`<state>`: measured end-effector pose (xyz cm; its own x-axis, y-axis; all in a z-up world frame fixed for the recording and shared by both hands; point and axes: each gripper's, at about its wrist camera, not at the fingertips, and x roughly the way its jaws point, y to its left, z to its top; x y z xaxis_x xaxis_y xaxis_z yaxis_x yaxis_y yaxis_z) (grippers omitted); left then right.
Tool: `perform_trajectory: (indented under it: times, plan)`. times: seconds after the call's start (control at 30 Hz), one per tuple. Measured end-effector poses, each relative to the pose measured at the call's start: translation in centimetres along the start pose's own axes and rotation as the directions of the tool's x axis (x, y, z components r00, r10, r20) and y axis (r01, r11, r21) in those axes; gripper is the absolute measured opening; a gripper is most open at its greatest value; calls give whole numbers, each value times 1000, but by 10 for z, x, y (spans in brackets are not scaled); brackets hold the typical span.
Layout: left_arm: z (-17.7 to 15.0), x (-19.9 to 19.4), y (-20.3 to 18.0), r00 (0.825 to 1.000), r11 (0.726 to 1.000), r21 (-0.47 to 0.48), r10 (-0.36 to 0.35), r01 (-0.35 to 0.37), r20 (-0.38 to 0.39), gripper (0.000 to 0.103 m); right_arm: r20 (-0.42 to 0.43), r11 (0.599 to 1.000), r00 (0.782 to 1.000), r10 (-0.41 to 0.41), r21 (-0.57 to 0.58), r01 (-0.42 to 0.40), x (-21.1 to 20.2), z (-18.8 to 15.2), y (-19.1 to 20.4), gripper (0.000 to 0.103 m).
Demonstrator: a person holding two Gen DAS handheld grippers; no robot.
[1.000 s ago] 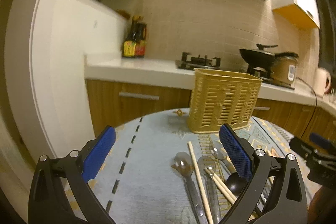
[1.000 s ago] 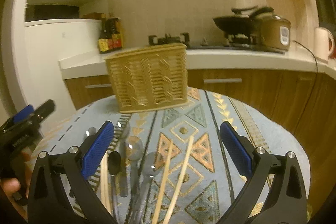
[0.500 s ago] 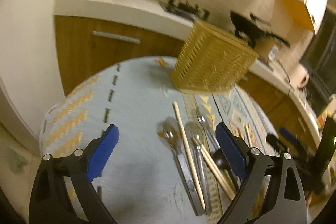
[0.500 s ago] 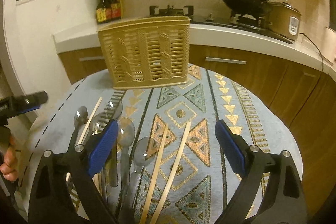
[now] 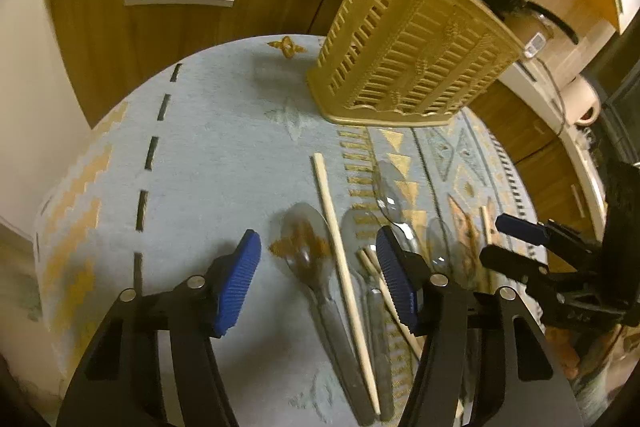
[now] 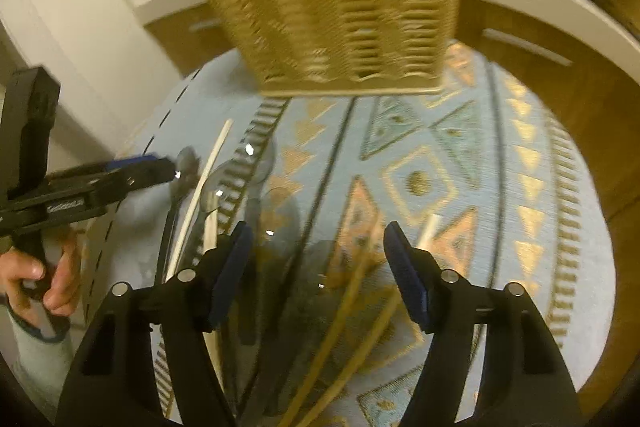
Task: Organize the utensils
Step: 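Lower the left tool toward the metal spoon while the right tool lowers toward a clear spoon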
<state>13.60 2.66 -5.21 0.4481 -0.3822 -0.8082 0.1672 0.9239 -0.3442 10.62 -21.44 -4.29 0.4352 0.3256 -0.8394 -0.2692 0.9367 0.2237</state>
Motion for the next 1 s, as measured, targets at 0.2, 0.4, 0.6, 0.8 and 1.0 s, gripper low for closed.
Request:
perform_trajectory:
  times: [0.2,0.4,0.6,0.8,1.0]
  plan:
    - [5,16,-4,999,1000,-3,19,-19,-46,56,-71,999,997,20,-30,-22,21,6,14,56]
    - [5,21,-11,996,997,35,77,-75,-40,52,-97,999,995,15,-31,-18,36,13,23,56]
    - [0,21,-21,979,974,115,201,-198,-18,29,-115,999,993,5,-36,-9,49,26,30,56]
    - [-2,15,-15,985,980,104,174,-171,-19,28,-152,999,988,17,-28,-21,57,35,34,56]
    - [-2,9,-4,989,987,75,147,-145,-23,5,-175,998,984,-28,-64,17,72,37,46,44]
